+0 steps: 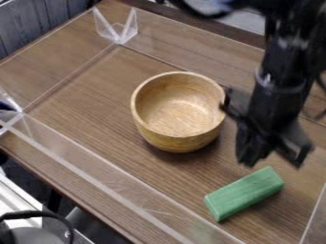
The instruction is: Put the green block in the brown bowl
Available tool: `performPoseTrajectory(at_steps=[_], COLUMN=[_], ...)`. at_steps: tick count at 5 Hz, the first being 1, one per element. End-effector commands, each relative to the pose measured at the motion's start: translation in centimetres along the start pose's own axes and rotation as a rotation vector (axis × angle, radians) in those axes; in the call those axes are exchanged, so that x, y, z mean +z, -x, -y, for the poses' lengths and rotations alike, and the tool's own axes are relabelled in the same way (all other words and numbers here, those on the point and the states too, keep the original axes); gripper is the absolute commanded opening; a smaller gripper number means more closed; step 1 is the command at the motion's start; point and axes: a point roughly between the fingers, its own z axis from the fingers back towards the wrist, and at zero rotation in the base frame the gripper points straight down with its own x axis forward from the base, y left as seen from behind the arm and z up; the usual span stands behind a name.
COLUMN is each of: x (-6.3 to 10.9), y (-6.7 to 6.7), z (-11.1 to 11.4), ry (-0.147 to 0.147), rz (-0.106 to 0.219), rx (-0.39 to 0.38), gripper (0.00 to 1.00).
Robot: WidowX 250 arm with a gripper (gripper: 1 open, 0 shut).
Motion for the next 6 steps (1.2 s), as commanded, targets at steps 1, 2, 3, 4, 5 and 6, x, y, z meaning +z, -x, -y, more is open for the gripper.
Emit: performPoseTrajectory(at_steps=[1,2,3,4,5,6], x=[0.95,0.74,0.52,0.31,0.2,0.13], y=[-0.86,-0.9,-0.91,-0.89,-0.89,-0.89], z=[-0.16,0.07,0.25,0.39,0.47,0.52], ry=[0.005,0.012,0.019,0.026,0.031,0.037], rz=[0.067,0.068,0.067,0.068,0.07,0.072], rx=[-0.002,-0.008,-0.013,-0.018,-0.021,-0.022], gripper=[0.0,0.0,0.0,0.0,0.0,0.0])
